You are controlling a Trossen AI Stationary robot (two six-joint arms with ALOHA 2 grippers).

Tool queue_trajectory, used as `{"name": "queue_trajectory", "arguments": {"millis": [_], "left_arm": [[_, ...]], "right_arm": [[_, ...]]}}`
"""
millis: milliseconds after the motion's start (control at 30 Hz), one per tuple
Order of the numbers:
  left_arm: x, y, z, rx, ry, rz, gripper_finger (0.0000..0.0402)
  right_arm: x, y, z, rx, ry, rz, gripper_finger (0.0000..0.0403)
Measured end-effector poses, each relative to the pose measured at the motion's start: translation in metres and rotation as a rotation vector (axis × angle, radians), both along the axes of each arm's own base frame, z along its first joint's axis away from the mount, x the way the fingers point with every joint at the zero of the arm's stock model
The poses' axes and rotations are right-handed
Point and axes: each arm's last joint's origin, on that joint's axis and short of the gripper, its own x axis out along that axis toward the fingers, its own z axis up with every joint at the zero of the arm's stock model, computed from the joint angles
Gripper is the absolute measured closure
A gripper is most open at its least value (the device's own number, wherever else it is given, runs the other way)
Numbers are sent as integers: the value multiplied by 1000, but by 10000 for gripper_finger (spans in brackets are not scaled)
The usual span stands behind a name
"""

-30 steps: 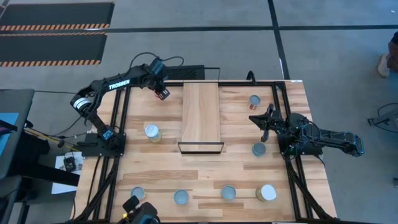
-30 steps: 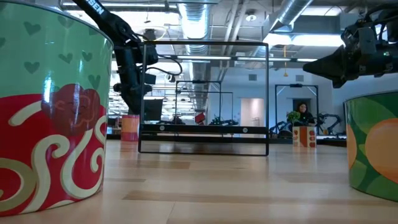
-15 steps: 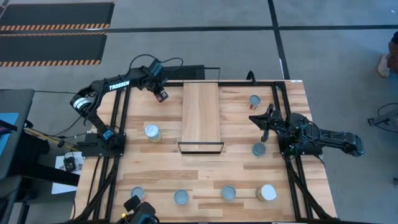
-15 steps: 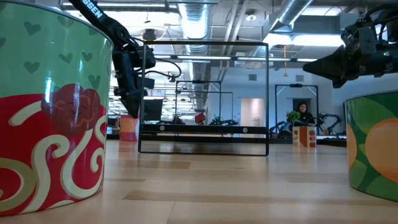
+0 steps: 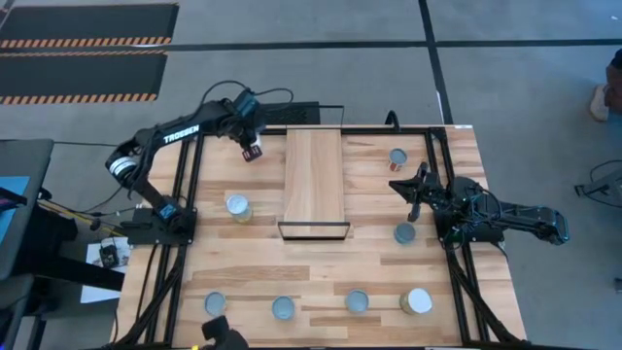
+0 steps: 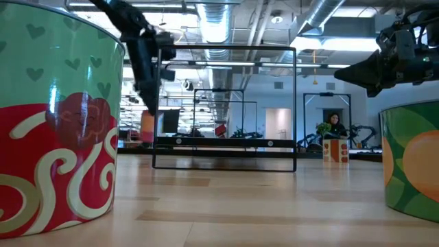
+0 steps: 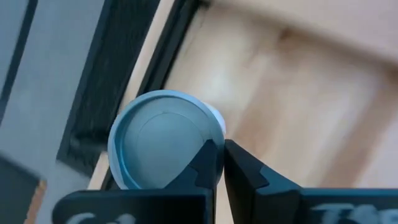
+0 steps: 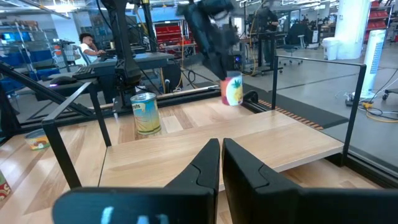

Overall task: Pick and place cans onto a shelf
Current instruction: Put the large canned mixed fruits on the shelf

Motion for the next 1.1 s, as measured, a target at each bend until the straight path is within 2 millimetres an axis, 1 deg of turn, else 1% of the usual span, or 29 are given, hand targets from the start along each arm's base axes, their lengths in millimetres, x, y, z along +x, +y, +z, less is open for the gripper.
{"name": "queue_trajectory", "arguments": {"millis": [167, 300, 400, 467, 567, 767, 867, 933, 1100], "left_arm": [[25, -25, 40, -18, -150, -126, 400], [47, -42, 63, 7, -192, -182, 401], [67, -47, 73, 11, -198, -219, 401], [80, -45, 76, 10, -199, -234, 401], [97, -36, 70, -14, -161, -232, 401], [124, -18, 42, -42, -60, -228, 401], [131, -11, 30, -47, -24, -214, 401], [132, -7, 24, -55, -10, -207, 401], [132, 0, 16, -73, -3, -194, 401]], "right_arm": [[0, 0, 0, 0, 0, 0, 359], [0, 0, 0, 0, 0, 0, 359], [0, 0, 0, 0, 0, 0, 359], [0, 0, 0, 0, 0, 0, 359], [0, 0, 0, 0, 0, 0, 359], [0, 0, 0, 0, 1, 0, 359], [0, 0, 0, 0, 0, 0, 359], [0, 0, 0, 0, 0, 0, 359], [0, 0, 0, 0, 0, 0, 359]]}}
